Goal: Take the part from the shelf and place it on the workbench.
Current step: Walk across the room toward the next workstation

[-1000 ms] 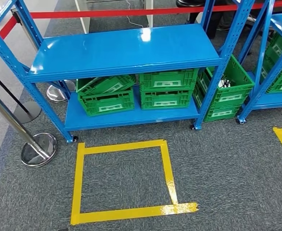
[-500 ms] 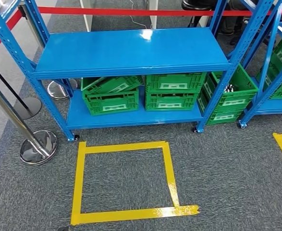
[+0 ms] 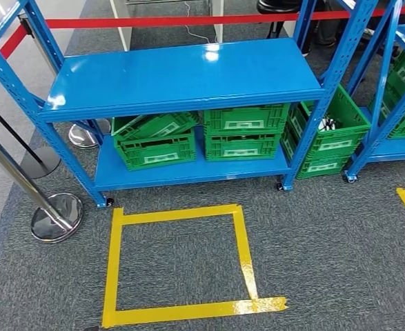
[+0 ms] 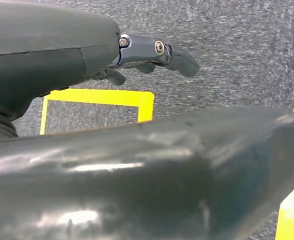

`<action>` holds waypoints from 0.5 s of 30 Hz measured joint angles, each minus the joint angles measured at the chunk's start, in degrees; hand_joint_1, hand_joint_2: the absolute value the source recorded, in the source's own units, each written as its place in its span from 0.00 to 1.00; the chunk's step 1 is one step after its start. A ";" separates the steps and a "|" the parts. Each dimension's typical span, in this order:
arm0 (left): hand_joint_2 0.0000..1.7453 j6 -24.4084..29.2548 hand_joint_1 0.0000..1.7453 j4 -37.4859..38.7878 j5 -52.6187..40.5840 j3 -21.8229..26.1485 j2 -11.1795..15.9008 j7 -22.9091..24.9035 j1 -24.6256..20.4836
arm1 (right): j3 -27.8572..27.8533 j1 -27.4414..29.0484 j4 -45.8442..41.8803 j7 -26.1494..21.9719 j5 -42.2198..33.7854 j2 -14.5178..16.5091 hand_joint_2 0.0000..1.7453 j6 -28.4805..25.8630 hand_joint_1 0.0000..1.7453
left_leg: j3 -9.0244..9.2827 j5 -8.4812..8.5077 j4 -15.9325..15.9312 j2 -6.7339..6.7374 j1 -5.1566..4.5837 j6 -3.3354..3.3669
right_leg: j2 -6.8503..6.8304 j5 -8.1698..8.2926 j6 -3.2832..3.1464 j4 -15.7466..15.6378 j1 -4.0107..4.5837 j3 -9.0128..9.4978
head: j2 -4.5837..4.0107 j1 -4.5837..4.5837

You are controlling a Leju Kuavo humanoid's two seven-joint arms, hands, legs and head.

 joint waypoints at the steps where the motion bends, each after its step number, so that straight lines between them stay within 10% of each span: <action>1: 0.00 0.00 0.00 0.00 0.01 0.00 0.01 -0.03 0.01 | -0.01 0.00 0.00 0.00 0.00 0.00 0.00 0.00 0.00 | 1.33 2.35 -3.29 0.00 0.02 0.16 | 0.06 -0.18 0.10 0.00 0.00 0.32 | 0.00 -0.01; 4: 0.00 -0.07 0.00 0.00 0.01 0.00 0.00 -0.19 -0.11 | -0.02 -0.11 0.01 0.00 -0.02 0.00 0.00 0.05 0.00 | 5.41 5.96 -12.62 0.01 -0.26 0.85 | 0.11 -0.76 0.90 -0.02 0.19 0.72 | 0.00 0.06; 8: 0.00 -0.15 0.00 0.00 0.05 0.01 0.01 -0.31 -0.07 | -0.03 -0.24 0.01 0.02 -0.08 0.00 0.00 0.21 0.00 | 6.02 5.83 -14.38 0.02 -0.31 1.98 | 0.00 -1.26 2.18 -0.06 0.17 0.67 | -0.01 0.20; 13: 0.00 -0.25 0.00 0.00 0.05 0.00 -0.05 -0.31 -0.21 | -0.03 -0.15 0.00 0.03 -0.19 0.00 0.00 0.28 0.00 | 6.62 5.61 -15.03 0.11 -0.27 3.27 | 0.06 -7.24 2.79 14.72 0.15 -7.49 | 0.00 0.68; 15: 0.00 -0.29 0.00 0.00 0.07 0.00 -0.06 -0.32 -0.16 | -0.03 -0.03 0.00 0.09 -0.22 0.00 0.00 0.38 0.00 | 6.99 5.29 -15.01 0.05 -0.37 3.34 | 0.05 -5.57 2.78 15.38 0.16 -8.71 | 0.00 0.69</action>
